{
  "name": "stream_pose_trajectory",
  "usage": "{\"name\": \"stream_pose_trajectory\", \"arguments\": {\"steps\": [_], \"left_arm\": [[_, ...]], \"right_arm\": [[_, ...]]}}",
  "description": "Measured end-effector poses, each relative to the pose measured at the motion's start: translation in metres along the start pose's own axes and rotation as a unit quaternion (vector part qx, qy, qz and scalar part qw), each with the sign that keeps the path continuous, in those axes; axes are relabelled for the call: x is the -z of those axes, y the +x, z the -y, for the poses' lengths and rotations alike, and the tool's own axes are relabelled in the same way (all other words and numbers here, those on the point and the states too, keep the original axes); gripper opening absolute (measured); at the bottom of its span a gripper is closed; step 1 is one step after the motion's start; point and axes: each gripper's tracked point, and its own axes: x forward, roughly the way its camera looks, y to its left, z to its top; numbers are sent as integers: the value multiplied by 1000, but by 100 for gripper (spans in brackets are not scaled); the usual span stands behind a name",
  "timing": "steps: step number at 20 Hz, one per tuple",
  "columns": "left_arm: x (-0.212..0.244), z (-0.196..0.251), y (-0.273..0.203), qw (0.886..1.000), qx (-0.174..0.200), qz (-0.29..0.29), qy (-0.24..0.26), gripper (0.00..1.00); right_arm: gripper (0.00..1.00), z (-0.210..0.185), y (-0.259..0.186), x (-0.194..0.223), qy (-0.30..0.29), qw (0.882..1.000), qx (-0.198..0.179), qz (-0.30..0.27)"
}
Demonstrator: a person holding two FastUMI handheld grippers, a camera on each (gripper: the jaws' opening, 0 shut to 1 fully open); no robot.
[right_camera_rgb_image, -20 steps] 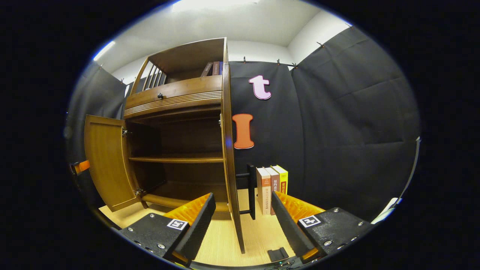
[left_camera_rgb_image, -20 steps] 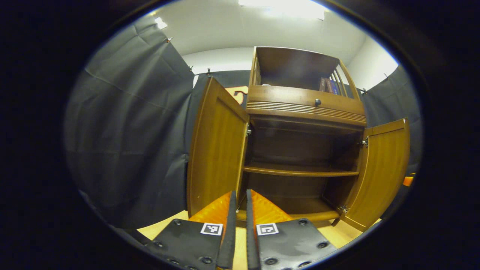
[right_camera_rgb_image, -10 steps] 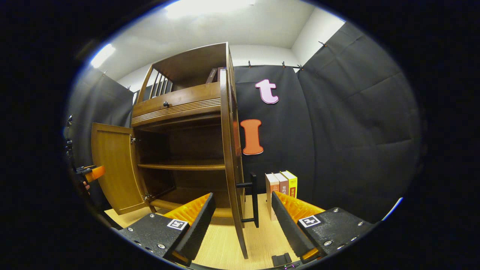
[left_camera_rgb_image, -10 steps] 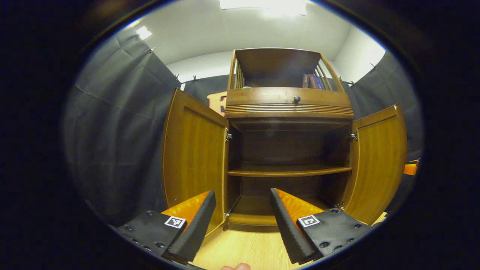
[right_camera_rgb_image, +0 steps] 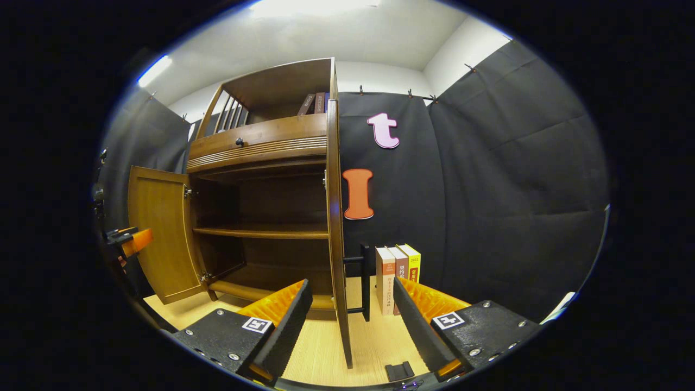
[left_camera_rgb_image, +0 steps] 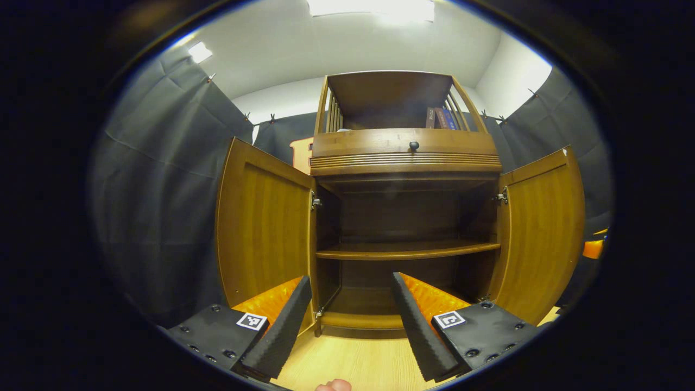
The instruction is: Open the right door of the double-door shoe cabinet with the right hand, and open the left door with the left hand.
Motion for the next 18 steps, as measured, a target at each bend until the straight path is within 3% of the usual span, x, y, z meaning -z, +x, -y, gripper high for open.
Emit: {"name": "stream_pose_trajectory", "arguments": {"steps": [7,8,18], "left_arm": [[-1,0,9,1000,7,4,3,99],[1,-1,10,1000,7,4,4,96],[5,4,13,1000,22,3,1,99]], "right_arm": [[99,-7,0,-6,-2,1000,2,12],[99,-11,-1,-5,0,1000,0,11],[99,-20,-8,0,-9,1000,7,6]]}}
